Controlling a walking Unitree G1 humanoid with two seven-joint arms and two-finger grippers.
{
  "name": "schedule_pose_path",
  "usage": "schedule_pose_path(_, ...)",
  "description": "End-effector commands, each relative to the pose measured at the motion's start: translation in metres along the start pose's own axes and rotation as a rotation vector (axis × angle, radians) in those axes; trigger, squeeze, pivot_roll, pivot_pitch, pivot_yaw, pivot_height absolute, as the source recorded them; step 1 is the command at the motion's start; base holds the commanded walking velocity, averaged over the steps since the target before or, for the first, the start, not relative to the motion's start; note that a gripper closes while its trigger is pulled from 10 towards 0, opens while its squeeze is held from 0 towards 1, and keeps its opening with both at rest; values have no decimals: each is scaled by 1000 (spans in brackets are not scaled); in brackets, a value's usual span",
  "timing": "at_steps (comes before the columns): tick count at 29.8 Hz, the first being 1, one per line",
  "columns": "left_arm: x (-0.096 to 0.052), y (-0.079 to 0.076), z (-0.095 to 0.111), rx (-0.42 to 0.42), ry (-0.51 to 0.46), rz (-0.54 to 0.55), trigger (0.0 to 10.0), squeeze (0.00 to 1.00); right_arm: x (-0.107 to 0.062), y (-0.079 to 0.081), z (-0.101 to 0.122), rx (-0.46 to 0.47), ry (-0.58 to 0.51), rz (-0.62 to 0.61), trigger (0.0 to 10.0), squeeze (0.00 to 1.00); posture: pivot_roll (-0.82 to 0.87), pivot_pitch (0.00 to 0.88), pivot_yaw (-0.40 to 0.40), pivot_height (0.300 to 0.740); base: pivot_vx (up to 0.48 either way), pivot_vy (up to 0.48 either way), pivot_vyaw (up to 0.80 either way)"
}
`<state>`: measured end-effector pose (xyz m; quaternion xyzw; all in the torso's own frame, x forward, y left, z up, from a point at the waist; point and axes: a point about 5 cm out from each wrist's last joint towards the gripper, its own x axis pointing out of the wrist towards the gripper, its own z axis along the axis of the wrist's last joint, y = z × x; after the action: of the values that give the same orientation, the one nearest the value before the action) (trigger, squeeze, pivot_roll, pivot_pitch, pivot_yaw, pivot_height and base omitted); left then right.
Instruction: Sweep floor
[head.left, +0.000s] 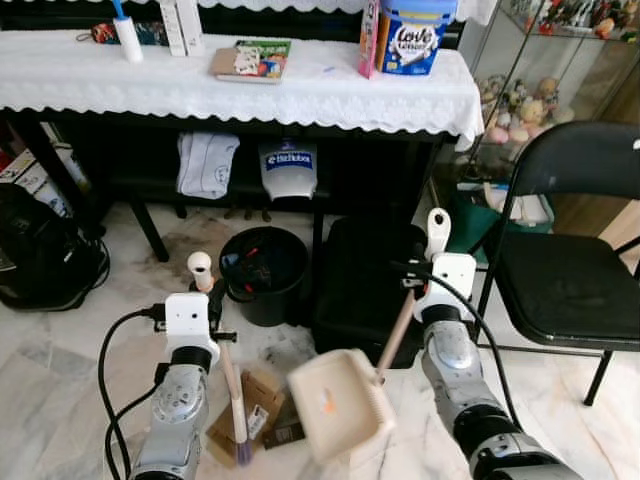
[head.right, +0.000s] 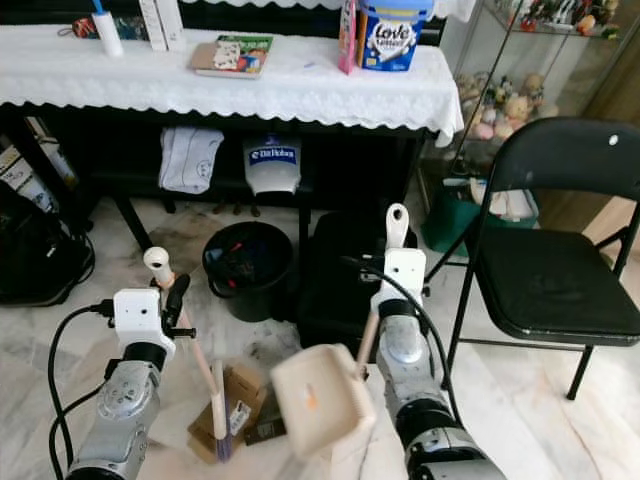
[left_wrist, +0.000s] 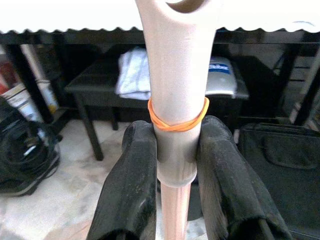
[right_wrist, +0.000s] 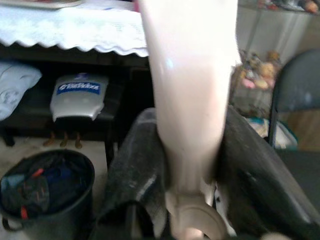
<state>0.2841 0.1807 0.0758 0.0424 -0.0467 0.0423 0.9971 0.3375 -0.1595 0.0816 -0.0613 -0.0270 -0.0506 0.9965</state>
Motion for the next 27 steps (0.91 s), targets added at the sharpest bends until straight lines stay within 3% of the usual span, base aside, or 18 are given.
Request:
schedule_pose_path(1, 0, 1, 2, 8, -11, -2, 10000, 0, -3, 1, -6, -5, 30, -7, 10000, 0, 84, 72, -44, 740, 0, 0, 0)
schedule_pose_path(27, 0, 8, -2, 18, 21, 4, 10000, 0, -36, -20, -60, -201, 341, -132, 10000, 0, 79, 85, -45, 740, 0, 0, 0)
